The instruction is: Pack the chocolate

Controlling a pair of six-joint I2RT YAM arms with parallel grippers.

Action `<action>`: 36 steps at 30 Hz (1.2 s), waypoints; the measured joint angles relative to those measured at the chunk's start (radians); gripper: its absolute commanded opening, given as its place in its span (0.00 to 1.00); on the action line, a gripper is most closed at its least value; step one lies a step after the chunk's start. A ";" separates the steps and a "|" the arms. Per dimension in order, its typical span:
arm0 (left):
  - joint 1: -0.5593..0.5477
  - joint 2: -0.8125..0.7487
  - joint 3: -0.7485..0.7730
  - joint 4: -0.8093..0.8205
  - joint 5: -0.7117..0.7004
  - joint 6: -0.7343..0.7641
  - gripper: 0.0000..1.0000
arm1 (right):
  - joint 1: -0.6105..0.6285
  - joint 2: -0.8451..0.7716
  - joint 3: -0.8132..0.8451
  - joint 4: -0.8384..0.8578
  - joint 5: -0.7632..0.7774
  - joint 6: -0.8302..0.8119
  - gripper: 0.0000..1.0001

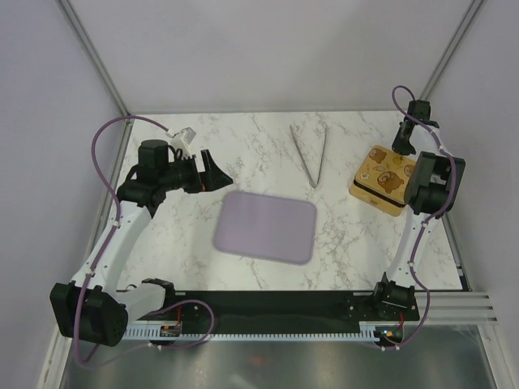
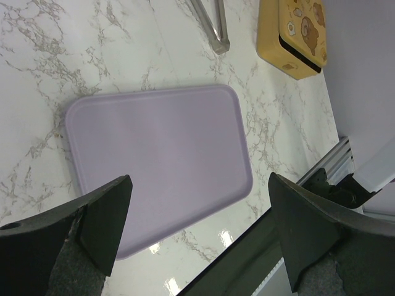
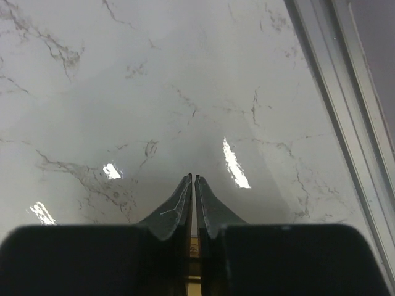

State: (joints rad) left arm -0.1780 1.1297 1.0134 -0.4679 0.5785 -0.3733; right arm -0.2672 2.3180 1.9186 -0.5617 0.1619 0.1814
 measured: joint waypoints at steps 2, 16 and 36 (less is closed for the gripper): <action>0.000 0.000 0.000 0.000 0.000 0.000 1.00 | 0.002 -0.006 -0.015 0.000 -0.009 -0.003 0.11; 0.000 0.000 0.000 0.006 0.003 0.000 1.00 | 0.004 -0.114 -0.118 0.004 -0.038 -0.006 0.09; 0.002 0.000 -0.006 0.007 0.003 0.000 1.00 | 0.019 -0.127 -0.175 0.013 0.013 0.011 0.09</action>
State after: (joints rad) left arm -0.1757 1.1294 1.0077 -0.4610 0.5819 -0.3733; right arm -0.2485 2.1906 1.7432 -0.5484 0.1745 0.1925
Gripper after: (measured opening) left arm 0.993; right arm 0.088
